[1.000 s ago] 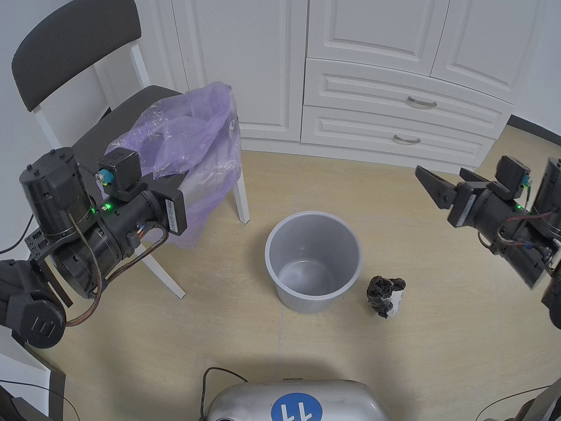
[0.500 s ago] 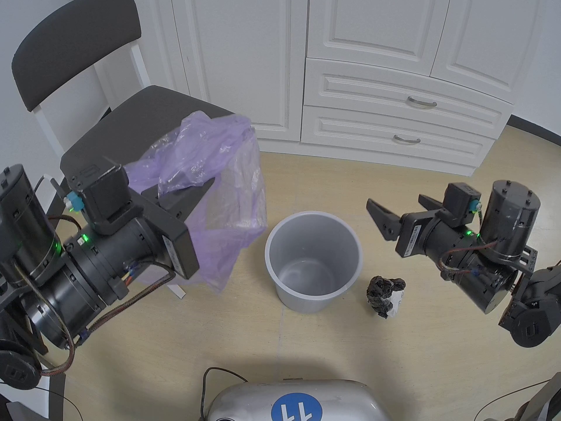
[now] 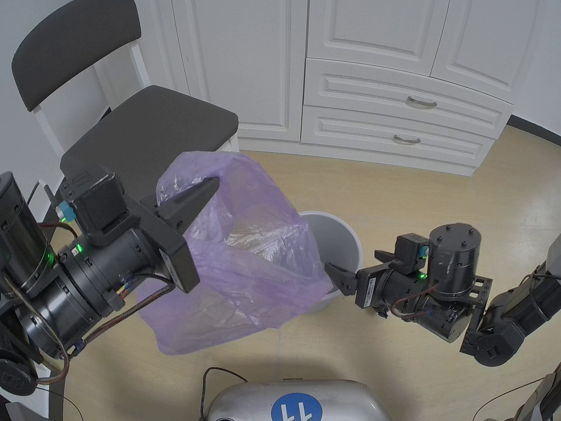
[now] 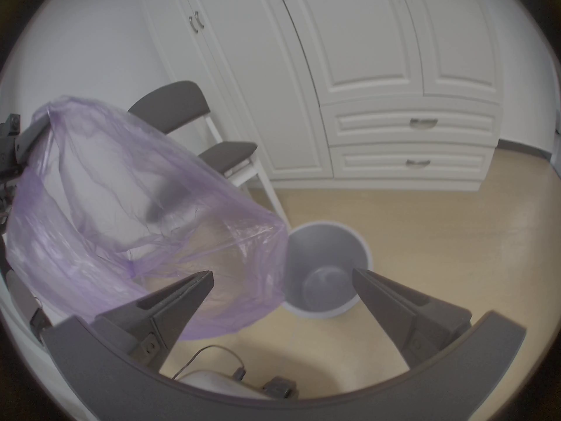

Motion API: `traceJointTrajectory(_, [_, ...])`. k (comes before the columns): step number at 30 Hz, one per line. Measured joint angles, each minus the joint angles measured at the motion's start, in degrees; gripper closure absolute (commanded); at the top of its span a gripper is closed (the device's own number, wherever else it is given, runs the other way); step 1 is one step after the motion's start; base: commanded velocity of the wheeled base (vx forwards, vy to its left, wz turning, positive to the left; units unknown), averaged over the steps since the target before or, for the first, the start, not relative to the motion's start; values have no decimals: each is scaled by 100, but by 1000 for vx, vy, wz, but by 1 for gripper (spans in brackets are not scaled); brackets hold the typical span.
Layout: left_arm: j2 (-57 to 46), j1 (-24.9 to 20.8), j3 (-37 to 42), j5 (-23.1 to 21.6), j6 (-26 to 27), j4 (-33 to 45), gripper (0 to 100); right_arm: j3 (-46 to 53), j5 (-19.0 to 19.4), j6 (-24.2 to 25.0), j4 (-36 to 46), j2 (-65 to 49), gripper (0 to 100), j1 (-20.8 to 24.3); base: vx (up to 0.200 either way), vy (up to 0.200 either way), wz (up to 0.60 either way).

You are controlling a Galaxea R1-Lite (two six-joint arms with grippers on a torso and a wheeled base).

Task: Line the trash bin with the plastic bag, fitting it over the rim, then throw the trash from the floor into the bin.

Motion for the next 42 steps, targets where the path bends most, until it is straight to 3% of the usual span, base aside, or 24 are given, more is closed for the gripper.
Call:
traceJointTrajectory(11, [-107, -201, 61, 9, -22, 0, 100, -101, 629, 336, 1557, 347, 0, 48, 0, 0, 0])
traceJointTrajectory(15, [-111, -212, 37, 9, -48, -189, 100, -182, 761, 438, 1688, 358, 0, 55, 0, 0, 0])
traceJointTrajectory(19, [-108, -232, 17, 5, -63, -664, 100, -212, 1180, 794, 1581, 347, 0, 66, 0, 0, 0])
traceJointTrajectory(24, [-133, -304, 52, -2, -59, -895, 100, -145, 1669, 1207, 1020, 258, 0, 72, 0, 0, 0])
traceJointTrajectory(33, [-417, -662, 124, -16, -63, -917, 100, 102, 1948, 1760, -472, 325, 0, 89, 0, 0, 0])
traceJointTrajectory(42, [-861, -1241, 251, -17, -37, -879, 100, 574, 2158, 1937, -2645, 901, 0, 118, 0, 0, 0])
